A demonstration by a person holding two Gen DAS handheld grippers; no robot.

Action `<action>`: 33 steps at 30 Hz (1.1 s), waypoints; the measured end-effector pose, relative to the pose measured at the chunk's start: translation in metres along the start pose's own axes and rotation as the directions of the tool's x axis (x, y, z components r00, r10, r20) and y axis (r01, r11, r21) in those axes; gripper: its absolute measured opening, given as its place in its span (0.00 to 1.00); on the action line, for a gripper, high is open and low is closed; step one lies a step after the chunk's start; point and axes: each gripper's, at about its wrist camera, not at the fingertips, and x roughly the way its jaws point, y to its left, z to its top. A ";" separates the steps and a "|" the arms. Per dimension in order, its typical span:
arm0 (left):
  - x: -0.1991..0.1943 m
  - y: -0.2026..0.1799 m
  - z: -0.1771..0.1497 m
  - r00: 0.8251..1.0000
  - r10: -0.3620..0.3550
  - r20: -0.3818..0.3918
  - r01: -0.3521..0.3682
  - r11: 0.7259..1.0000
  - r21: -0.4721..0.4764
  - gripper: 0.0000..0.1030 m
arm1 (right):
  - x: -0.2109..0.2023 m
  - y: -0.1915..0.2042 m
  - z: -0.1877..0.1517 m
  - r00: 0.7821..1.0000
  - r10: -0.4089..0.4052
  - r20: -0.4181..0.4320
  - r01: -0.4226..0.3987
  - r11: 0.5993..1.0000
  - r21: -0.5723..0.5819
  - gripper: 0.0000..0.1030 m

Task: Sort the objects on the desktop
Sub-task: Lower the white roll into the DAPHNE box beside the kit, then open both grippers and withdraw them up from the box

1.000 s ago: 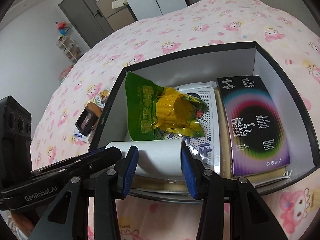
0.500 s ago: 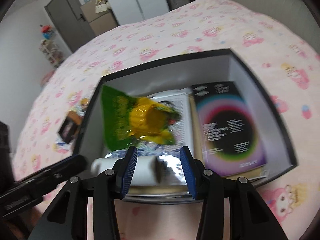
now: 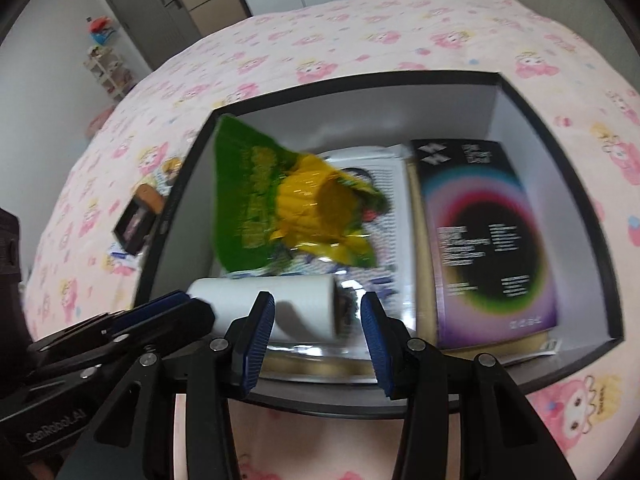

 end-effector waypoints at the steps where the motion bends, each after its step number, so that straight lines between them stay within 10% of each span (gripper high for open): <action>1: -0.002 0.002 0.001 1.000 0.000 0.004 0.000 1.000 -0.006 0.26 | 0.002 0.001 0.000 1.000 0.008 -0.009 -0.008 1.000 -0.003 0.40; 10: -0.009 0.008 0.002 0.999 -0.017 0.037 0.017 1.000 0.006 0.28 | -0.002 0.008 -0.003 0.998 -0.048 0.045 0.049 0.999 -0.007 0.40; 16: -0.023 -0.006 0.004 0.990 0.081 0.118 -0.091 0.992 0.082 0.51 | -0.018 0.007 -0.004 0.991 -0.095 0.096 0.094 0.996 0.008 0.40; 28: -0.088 -0.030 0.018 0.930 0.153 0.334 -0.192 0.977 0.089 0.95 | -0.092 0.021 0.007 0.955 -0.166 0.246 0.167 0.986 0.015 0.48; 33: -0.122 -0.046 0.012 0.899 0.164 0.407 -0.224 0.969 0.105 0.97 | -0.133 0.026 0.003 0.923 -0.196 0.332 0.190 0.981 0.052 0.59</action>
